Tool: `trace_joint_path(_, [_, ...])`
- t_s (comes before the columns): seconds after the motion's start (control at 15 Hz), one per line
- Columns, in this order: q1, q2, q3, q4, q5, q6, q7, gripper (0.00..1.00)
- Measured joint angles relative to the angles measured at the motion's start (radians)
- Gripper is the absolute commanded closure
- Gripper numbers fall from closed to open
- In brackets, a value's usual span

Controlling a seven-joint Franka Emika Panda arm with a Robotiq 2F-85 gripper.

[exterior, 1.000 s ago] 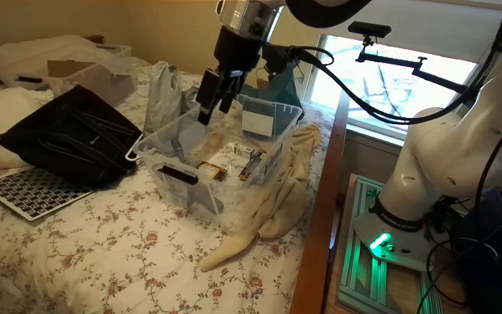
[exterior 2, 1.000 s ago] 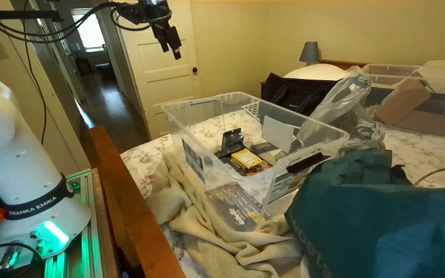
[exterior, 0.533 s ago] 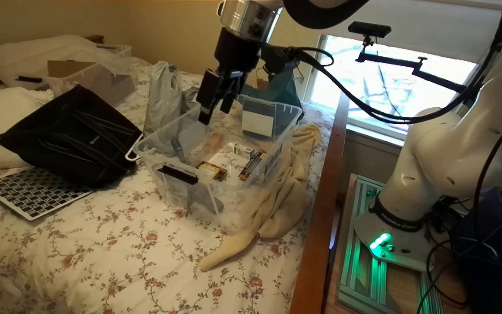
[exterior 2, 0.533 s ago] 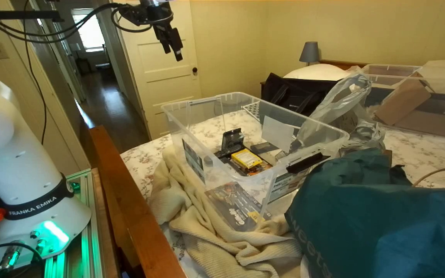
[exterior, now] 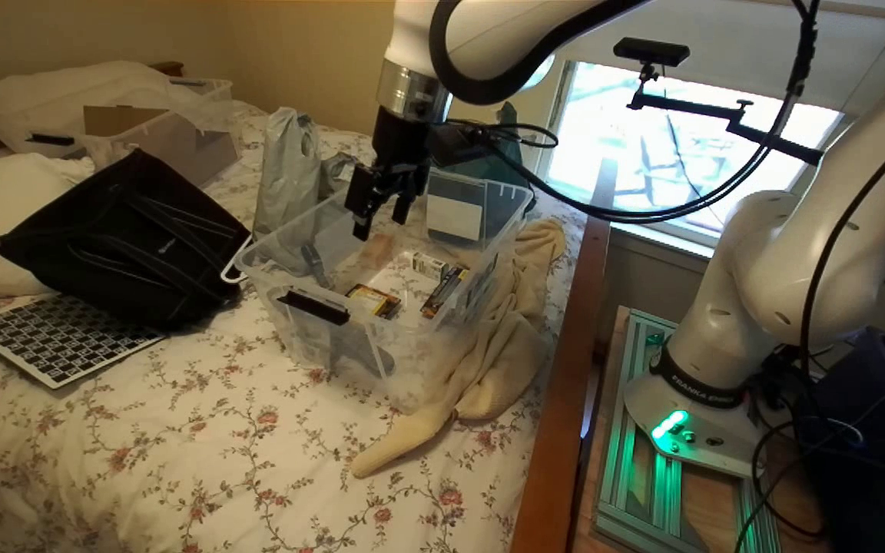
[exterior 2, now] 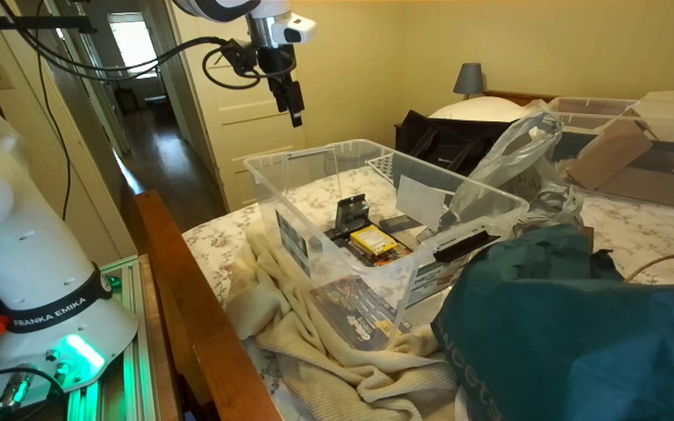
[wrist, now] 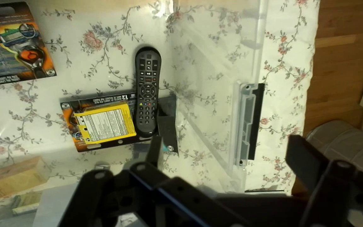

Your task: Take an item out of the plastic container

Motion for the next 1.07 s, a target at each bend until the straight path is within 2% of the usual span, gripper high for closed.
trace_joint_path(0.73, [-0.005,0.272,-0.015,0.025,-0.053,0.237,0.017,0.0])
trace_joint_path(1.07, [-0.005,0.304,-0.02,0.039,-0.053,0.255,0.017,0.0])
